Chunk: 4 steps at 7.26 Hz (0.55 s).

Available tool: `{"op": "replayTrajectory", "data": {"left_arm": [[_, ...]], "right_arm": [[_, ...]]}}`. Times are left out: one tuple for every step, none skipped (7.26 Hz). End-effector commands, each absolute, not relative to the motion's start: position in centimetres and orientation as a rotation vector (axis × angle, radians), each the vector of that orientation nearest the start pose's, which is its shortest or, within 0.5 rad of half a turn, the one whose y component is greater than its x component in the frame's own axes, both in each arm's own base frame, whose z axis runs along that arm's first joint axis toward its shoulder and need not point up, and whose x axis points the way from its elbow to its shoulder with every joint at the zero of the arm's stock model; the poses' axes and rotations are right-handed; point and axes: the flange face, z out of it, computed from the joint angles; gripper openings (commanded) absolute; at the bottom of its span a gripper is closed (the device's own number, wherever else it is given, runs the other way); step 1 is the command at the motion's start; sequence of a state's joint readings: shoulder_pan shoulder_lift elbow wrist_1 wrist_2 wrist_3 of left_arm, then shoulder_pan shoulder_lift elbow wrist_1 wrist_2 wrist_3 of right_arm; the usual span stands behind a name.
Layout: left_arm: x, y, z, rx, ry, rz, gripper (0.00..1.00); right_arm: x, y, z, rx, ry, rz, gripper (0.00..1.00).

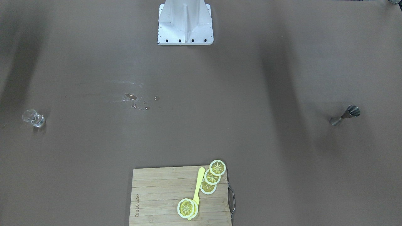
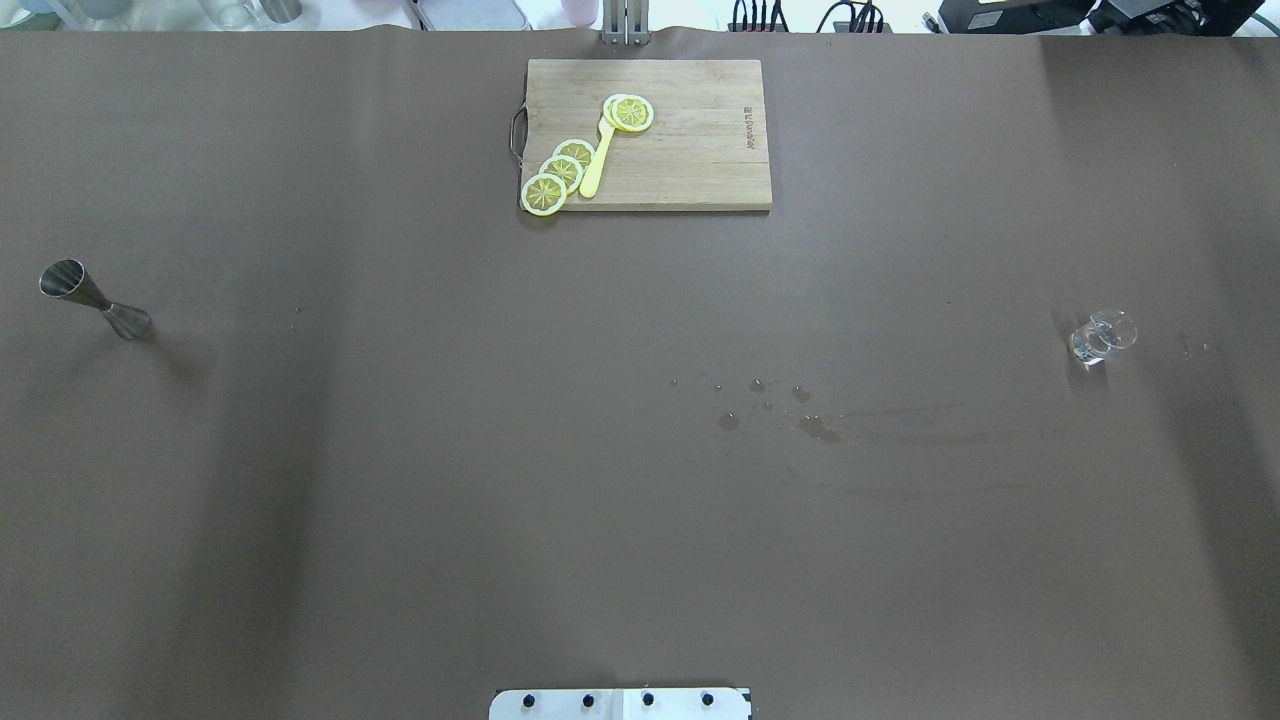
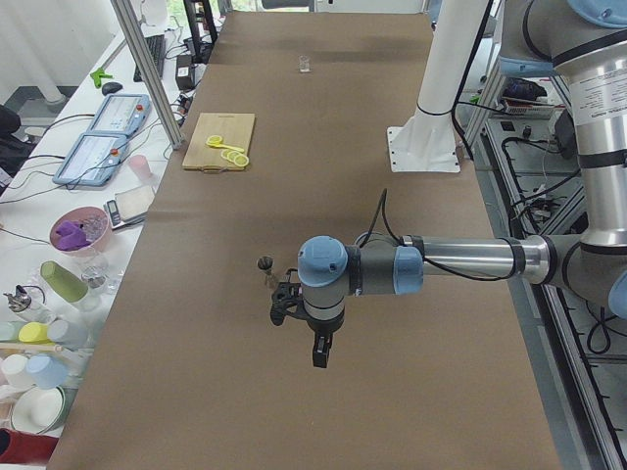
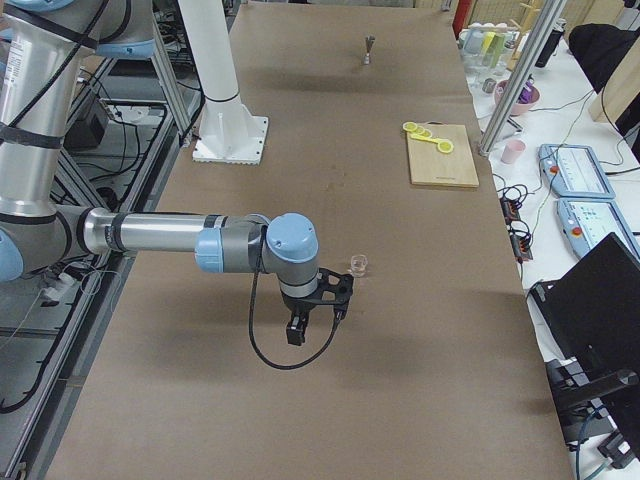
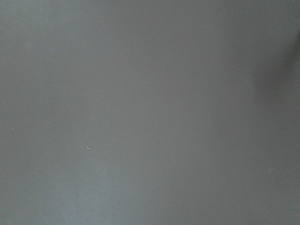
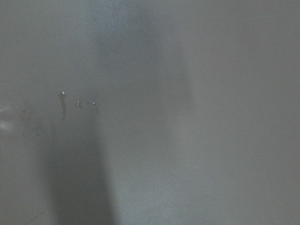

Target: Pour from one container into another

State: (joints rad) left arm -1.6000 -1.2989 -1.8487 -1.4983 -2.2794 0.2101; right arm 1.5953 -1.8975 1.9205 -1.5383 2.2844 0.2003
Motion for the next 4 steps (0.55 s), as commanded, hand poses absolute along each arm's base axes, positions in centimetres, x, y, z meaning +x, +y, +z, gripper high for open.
{"op": "replayTrajectory", "data": {"left_arm": [[-7.93,-36.96,65.36,0.017,0.712,0.148,0.98],[-7.93,-36.91,65.60,0.012,0.713,0.146,0.98],[-7.93,-36.78,65.90,0.004,0.712,0.144,0.98],[-7.92,-36.72,66.25,-0.001,0.714,0.141,0.98]], "right_arm": [[7.69,-35.75,62.64,-0.012,-0.716,0.197,1.00],[7.69,-35.59,62.85,-0.017,-0.716,0.199,1.00],[7.69,-35.59,62.85,-0.018,-0.716,0.199,1.00],[7.69,-35.59,62.85,-0.018,-0.716,0.199,1.00]]}}
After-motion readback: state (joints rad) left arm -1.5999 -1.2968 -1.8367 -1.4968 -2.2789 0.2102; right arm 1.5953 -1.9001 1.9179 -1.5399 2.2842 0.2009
